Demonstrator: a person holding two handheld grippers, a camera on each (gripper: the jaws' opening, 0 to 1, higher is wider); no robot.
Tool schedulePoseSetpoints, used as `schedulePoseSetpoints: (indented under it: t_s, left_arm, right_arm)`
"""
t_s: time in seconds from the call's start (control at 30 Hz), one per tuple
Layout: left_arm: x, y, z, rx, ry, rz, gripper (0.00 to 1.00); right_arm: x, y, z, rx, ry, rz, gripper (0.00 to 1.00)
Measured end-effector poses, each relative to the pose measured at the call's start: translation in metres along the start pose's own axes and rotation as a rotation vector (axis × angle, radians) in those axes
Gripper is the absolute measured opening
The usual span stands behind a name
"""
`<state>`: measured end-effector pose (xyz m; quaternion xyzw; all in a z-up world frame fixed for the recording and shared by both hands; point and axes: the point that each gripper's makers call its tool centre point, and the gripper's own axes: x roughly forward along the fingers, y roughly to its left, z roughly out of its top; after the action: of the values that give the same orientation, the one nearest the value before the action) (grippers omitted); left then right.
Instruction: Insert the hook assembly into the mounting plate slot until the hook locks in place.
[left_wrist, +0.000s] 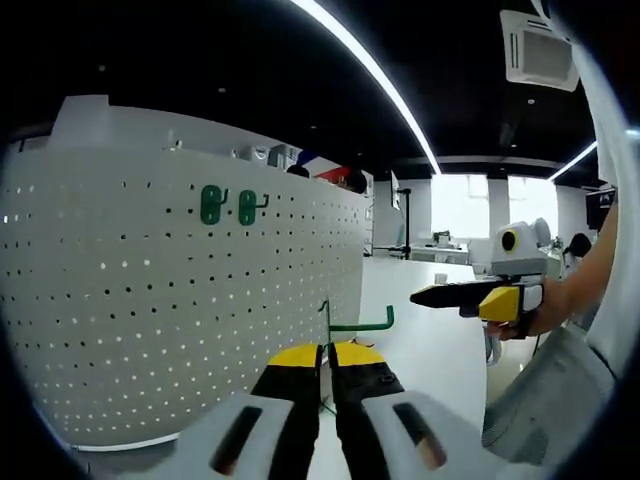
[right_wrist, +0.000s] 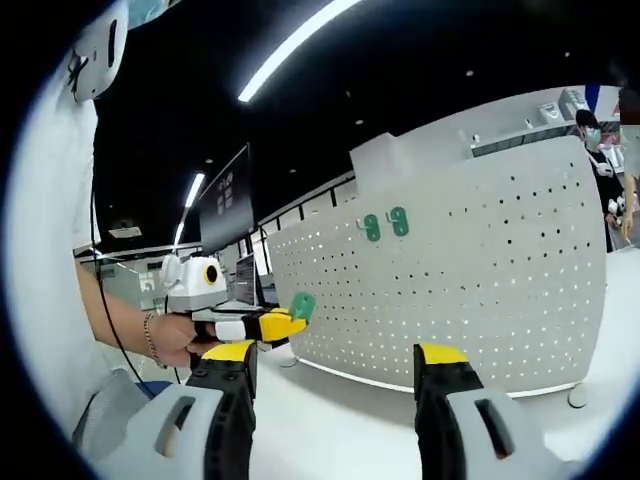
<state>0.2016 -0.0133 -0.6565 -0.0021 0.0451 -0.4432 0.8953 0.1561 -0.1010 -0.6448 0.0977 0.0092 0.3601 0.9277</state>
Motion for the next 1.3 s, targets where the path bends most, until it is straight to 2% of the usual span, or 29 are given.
schedulePoseSetpoints:
  t_s: [0.23, 0.93, 1.3]
  left_arm:
    - [-0.001, 0.002, 0.000, -0.001, -0.001, 0.007, 0.03]
    - [-0.004, 0.001, 0.002, -0.005, -0.007, 0.019, 0.03]
    - [-0.003, 0.000, 0.003, -0.006, -0.010, 0.024, 0.03]
  right_arm:
    - [0.020, 0.011, -0.001, 0.005, 0.005, 0.036, 0.61]
    - [0.059, 0.029, 0.001, 0.015, 0.001, 0.104, 0.59]
    - [0.073, 0.036, 0.001, 0.020, 0.011, 0.110, 0.51]
